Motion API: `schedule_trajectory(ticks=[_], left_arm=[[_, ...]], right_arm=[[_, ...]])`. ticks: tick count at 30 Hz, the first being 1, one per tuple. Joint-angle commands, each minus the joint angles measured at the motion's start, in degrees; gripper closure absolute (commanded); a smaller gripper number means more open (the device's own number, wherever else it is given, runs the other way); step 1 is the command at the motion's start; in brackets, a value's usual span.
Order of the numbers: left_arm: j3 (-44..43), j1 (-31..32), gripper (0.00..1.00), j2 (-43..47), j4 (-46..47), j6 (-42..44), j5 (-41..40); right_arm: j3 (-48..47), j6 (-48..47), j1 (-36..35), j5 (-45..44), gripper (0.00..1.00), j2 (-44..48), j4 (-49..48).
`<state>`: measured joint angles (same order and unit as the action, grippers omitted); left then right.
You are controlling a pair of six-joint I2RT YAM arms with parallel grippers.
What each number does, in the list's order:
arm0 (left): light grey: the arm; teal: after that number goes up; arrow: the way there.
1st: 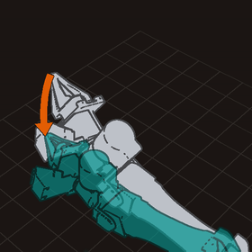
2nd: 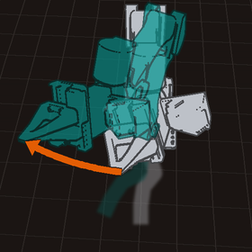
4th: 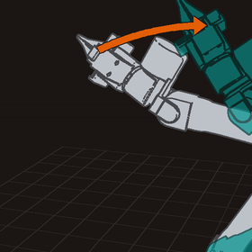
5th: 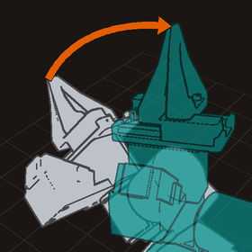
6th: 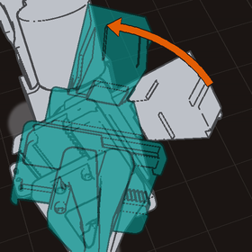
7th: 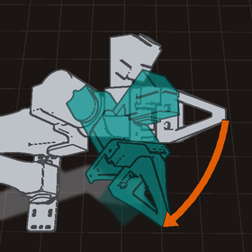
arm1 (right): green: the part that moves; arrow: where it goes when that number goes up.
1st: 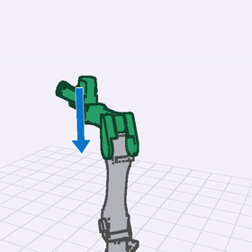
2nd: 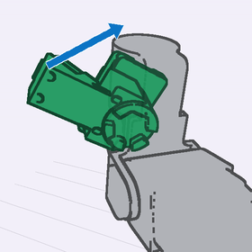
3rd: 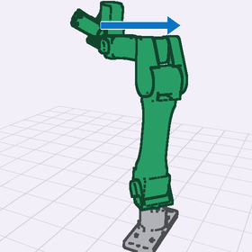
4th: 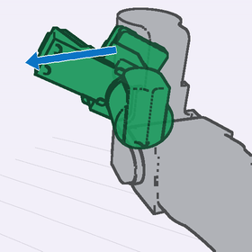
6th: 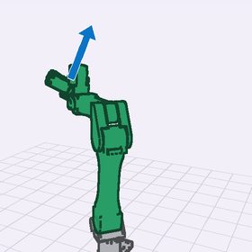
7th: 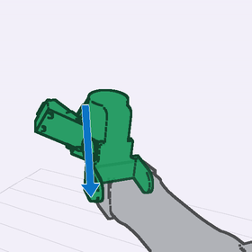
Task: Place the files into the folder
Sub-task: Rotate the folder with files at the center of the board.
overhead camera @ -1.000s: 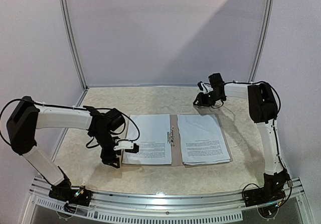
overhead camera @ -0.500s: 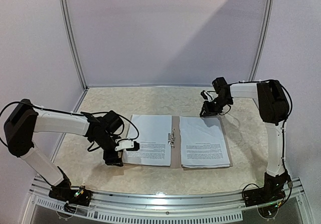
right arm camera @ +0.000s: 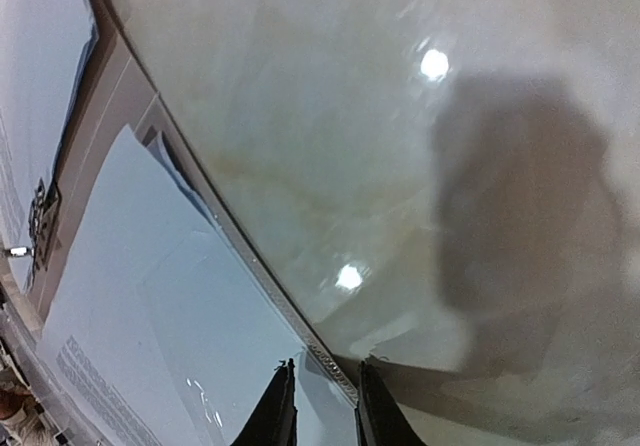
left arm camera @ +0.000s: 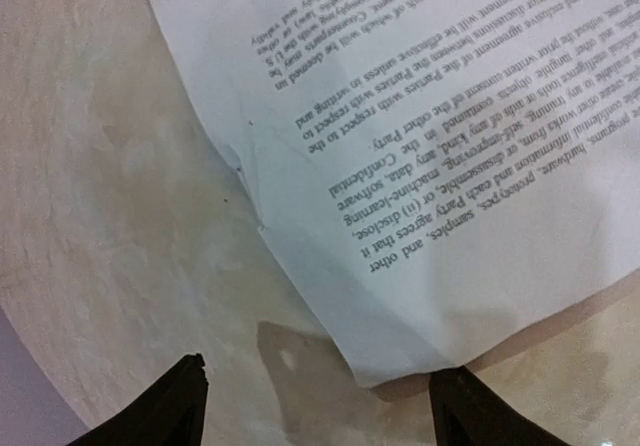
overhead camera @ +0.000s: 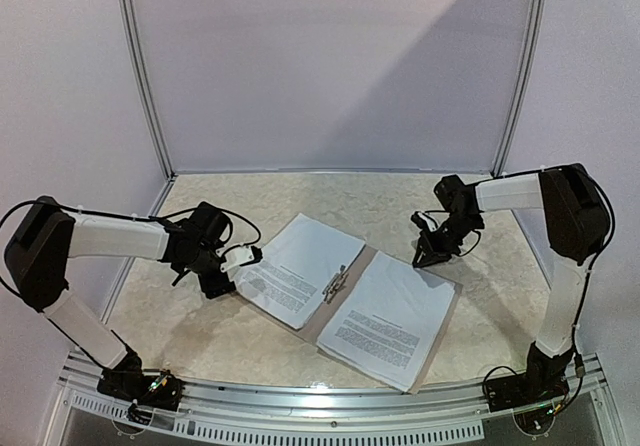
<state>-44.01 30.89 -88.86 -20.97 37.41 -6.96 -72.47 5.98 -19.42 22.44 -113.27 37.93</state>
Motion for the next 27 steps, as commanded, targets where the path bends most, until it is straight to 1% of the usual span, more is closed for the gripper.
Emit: schedule_trajectory(ticks=[1,4,8,13,16,20,23,27], left_arm=[[-1.35,-2.09,0.22,-2.61,6.17,2.85,-5.73],[-2.42,-3.98,0.22,-4.24,7.02,4.53,-6.54],[-2.14,-5.19,0.22,-4.09,6.31,8.96,-4.35],[-0.79,-5.45,0.22,-1.24,0.43,15.69,-0.52],[-0.62,-5.52,0.21,0.98,-2.98,18.68,-0.95],[-1.75,-6.32,0.21,3.06,-6.01,19.79,-4.79],[-2.19,-7.98,0.22,3.51,-6.53,19.26,-6.34],[-1.71,-12.10,0.25,1.98,-4.76,18.96,-7.41]], right_arm=[[9.12,2.93,-4.09,2.15,0.80,0.71,6.82],[13.26,5.24,-6.19,4.69,0.80,4.01,4.83],[17.43,8.38,-9.14,6.05,0.81,7.58,2.58],[18.83,10.74,-9.99,5.22,0.81,11.34,1.53],[14.09,9.89,-9.94,3.25,0.80,12.21,4.21],[2.65,7.83,-10.02,-3.76,0.80,9.83,7.63],[-6.40,7.90,-10.01,-6.81,0.79,5.82,5.39],[-17.32,8.30,-9.99,-10.96,0.79,-1.75,0.44]])
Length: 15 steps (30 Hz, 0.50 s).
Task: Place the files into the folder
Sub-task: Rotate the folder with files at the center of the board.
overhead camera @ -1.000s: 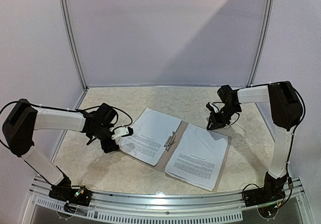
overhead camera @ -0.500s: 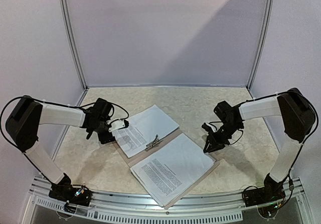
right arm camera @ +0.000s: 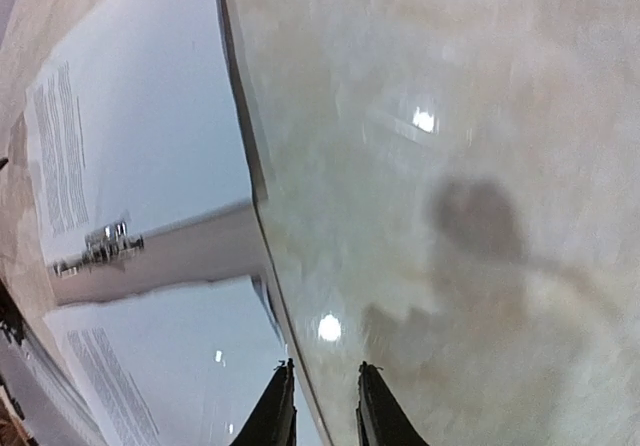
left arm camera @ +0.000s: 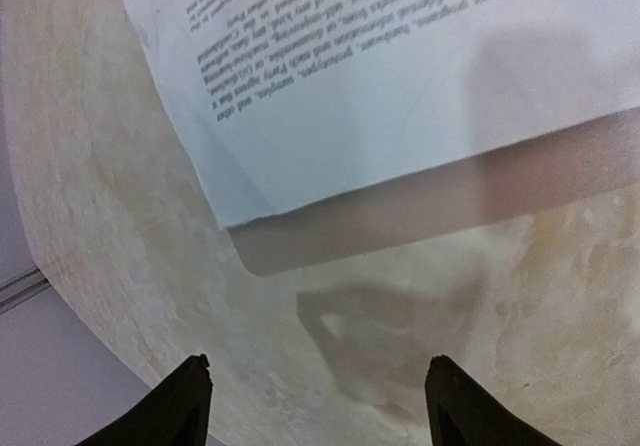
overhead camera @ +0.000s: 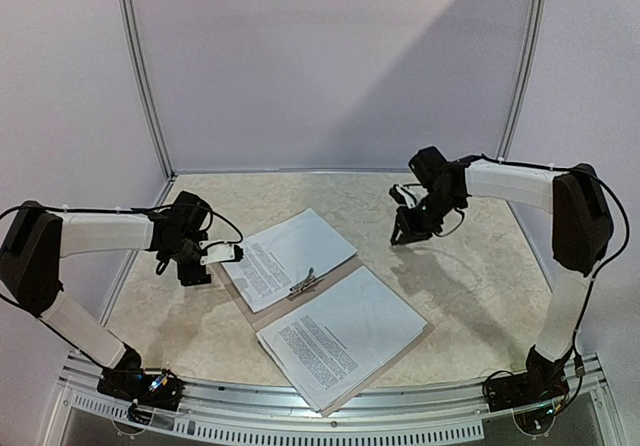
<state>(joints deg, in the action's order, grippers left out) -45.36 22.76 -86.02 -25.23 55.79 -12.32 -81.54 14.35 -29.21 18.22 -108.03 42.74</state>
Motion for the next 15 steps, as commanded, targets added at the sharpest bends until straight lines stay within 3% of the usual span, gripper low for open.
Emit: schedule_trajectory(ticks=[1,7,15], left_arm=[[-0.12,-4.95,0.26,-1.51,0.58,0.54,-2.21],[2.14,-7.66,0.28,-4.93,8.93,0.88,-3.27],[2.87,-8.01,0.30,-10.66,14.50,0.19,-2.35]], right_arm=[[-10.52,0.10,-0.15,-7.34,0.79,-9.70,-6.00],[-18.20,3.16,-0.14,-2.46,0.78,-19.04,-18.78],[-19.09,14.78,0.03,6.43,0.79,-29.32,-33.96]])
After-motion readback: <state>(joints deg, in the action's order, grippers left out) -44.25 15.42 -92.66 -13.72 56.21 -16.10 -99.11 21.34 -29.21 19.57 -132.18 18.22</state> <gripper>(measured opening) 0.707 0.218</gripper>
